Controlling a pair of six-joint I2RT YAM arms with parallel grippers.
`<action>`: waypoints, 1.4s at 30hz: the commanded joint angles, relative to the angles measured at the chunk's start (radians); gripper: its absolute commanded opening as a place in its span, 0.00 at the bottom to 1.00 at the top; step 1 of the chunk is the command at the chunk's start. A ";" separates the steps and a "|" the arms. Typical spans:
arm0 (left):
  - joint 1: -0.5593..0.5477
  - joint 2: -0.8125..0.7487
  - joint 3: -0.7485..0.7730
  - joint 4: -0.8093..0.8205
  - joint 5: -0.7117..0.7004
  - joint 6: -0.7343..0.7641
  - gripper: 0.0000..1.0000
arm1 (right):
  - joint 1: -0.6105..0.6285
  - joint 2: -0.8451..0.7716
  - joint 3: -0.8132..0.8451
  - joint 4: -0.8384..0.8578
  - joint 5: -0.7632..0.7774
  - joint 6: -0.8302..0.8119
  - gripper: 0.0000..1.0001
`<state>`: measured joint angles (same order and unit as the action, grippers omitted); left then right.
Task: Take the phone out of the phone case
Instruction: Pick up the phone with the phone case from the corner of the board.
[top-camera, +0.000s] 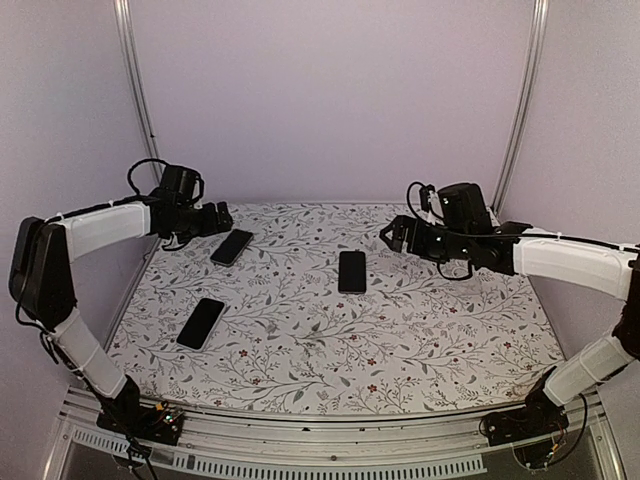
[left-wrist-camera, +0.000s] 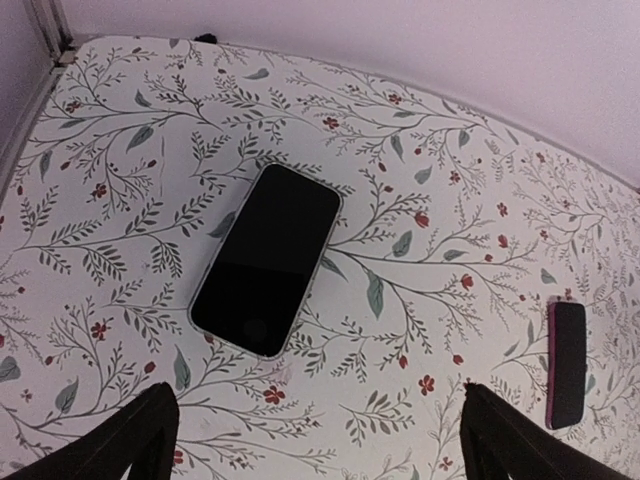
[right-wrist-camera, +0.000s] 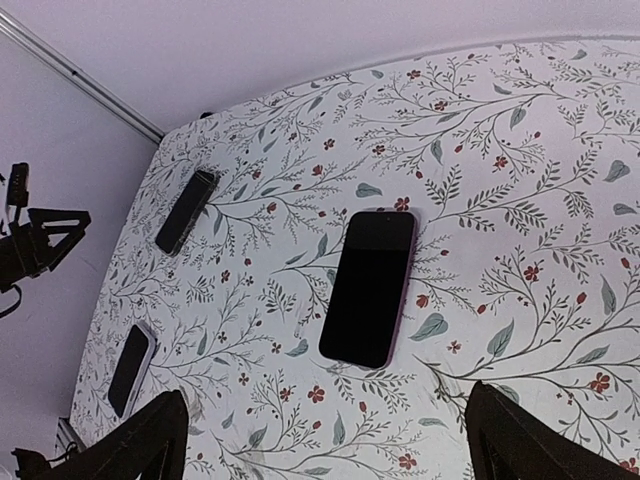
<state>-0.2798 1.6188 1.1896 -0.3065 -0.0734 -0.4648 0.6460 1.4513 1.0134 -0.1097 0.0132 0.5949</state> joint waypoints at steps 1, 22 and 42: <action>0.083 0.093 0.065 0.022 0.050 0.083 0.99 | 0.004 -0.095 -0.010 -0.070 -0.002 -0.029 0.99; 0.204 0.479 0.300 0.011 0.076 0.286 0.99 | 0.026 -0.214 -0.016 -0.170 -0.043 0.012 0.99; 0.115 0.597 0.420 -0.082 0.131 0.354 0.99 | 0.044 -0.222 -0.048 -0.169 -0.031 0.034 0.99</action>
<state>-0.1432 2.1727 1.5581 -0.3378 0.0601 -0.1345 0.6853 1.2560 0.9783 -0.2764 -0.0288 0.6174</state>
